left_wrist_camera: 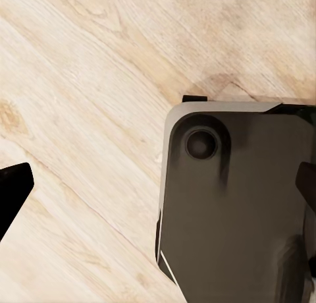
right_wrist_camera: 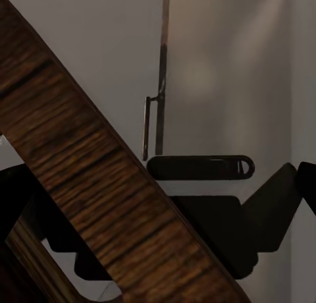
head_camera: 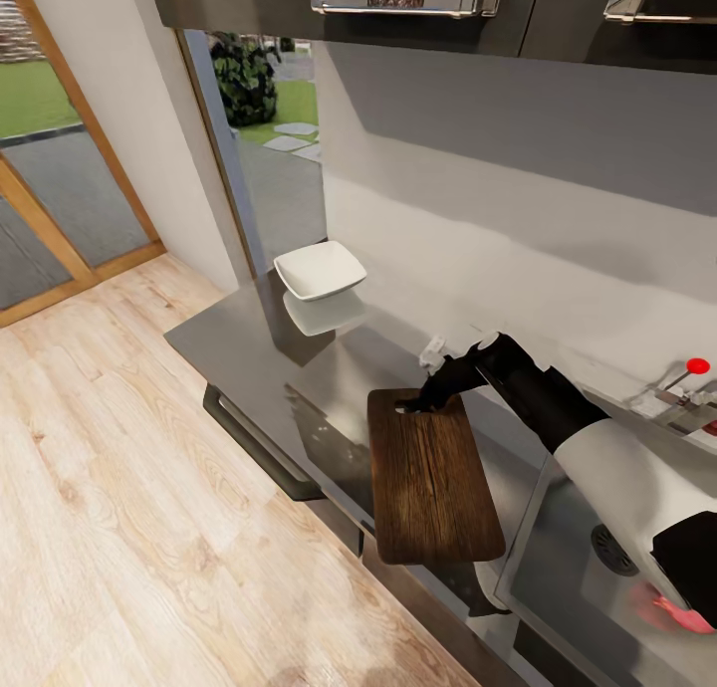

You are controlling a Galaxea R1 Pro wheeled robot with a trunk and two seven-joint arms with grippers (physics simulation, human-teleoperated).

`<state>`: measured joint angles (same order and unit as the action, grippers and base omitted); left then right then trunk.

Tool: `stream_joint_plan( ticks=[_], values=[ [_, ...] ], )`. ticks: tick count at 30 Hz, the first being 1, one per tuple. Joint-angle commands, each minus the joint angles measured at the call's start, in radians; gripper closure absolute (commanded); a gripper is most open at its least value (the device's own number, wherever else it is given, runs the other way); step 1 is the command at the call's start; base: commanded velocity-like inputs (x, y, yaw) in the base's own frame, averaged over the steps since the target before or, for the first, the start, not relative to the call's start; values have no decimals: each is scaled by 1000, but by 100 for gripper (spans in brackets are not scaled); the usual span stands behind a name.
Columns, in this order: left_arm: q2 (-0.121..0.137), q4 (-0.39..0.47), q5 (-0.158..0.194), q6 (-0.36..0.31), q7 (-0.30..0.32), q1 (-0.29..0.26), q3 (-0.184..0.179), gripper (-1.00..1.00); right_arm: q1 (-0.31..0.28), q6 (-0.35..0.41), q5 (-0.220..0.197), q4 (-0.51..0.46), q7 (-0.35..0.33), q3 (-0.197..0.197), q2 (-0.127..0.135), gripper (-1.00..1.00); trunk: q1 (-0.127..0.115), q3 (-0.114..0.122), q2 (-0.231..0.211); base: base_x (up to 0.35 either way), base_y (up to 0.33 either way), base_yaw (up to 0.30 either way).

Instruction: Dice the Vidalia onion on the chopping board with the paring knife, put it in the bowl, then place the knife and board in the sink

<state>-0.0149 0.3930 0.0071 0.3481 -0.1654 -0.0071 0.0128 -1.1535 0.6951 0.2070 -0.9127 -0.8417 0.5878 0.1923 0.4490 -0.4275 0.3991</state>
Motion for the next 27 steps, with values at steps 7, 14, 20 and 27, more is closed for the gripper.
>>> stream_joint_plan(
  ticks=[7, 14, 20, 27],
  values=[
    [0, 0, 1, 3, -2, -1, 1, -100, 0, -2, 11, 37, -7, 3, 0, -100, 1, -2, 1, 0, 0, 0],
    [0, 0, 1, 3, -2, -1, 1, -100, 0, -2, 11, 37, -6, 3, 0, -100, 1, -2, 1, 0, 0, 0],
    [0, 0, 1, 3, -2, -1, 1, -100, 0, -2, 11, 37, -5, 3, 1, 100, 1, -2, 1, 0, 0, 0],
    [0, 0, 1, 3, -2, -1, 1, -100, 0, -2, 11, 37, -5, 3, 0, 100, 1, -2, 1, 0, 0, 0]
  ],
)
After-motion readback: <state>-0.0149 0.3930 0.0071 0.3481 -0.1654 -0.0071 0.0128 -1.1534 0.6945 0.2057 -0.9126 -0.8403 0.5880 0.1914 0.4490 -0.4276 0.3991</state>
